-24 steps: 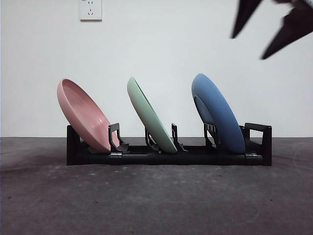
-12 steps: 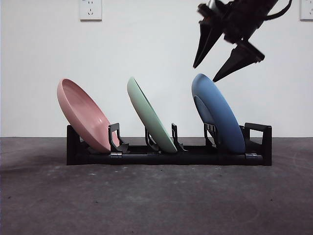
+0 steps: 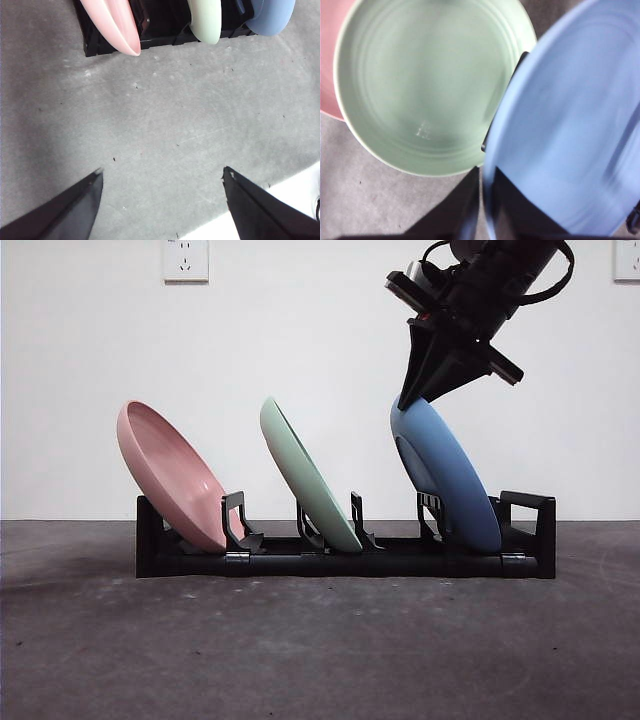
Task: Place the plate
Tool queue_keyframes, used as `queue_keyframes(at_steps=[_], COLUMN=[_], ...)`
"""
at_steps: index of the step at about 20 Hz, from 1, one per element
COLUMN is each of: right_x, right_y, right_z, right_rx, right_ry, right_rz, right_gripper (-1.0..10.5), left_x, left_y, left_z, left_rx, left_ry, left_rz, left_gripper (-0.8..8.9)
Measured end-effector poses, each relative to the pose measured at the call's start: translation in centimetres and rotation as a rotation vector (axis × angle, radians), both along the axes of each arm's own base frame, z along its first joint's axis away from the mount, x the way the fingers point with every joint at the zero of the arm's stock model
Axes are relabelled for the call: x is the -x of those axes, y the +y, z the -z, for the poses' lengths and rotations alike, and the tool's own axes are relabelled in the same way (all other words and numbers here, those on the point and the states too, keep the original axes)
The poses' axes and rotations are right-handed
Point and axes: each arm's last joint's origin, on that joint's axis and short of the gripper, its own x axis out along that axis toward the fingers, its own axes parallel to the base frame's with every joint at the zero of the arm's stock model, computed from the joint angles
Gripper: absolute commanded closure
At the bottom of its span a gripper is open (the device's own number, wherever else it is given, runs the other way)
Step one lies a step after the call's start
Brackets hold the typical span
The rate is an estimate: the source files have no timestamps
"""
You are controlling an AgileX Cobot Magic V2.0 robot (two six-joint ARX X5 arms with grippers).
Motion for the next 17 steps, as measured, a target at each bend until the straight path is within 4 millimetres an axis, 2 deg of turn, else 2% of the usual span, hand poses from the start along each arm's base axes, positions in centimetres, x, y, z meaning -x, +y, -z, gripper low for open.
queue_keyframes(at_steps=[5, 8, 12, 15, 17], right_x=[0.4, 1.1, 2.6, 4.6, 6.0], right_y=[0.0, -0.2, -0.5, -0.8, -0.5], right_z=[0.1, -0.9, -4.4, -7.2, -8.4], right_rx=[0.008, 0.005, -0.084, -0.133, -0.142], right_ry=[0.028, 0.011, -0.067, -0.126, -0.15], right_rz=[-0.012, -0.025, -0.069, -0.098, -0.128], right_gripper=[9.3, 9.3, 9.3, 9.3, 9.3], left_x=[-0.1, -0.1, -0.1, -0.1, -0.1], left_y=[0.0, 0.0, 0.0, 0.0, 0.0], left_z=[0.0, -0.1, -0.1, -0.1, -0.1], left_rx=[0.001, 0.001, 0.001, 0.001, 0.001], left_ry=[-0.007, -0.011, -0.013, -0.014, -0.016], left_rz=[0.0, 0.0, 0.0, 0.0, 0.0], left_gripper=[4.3, 4.3, 4.3, 4.3, 4.3])
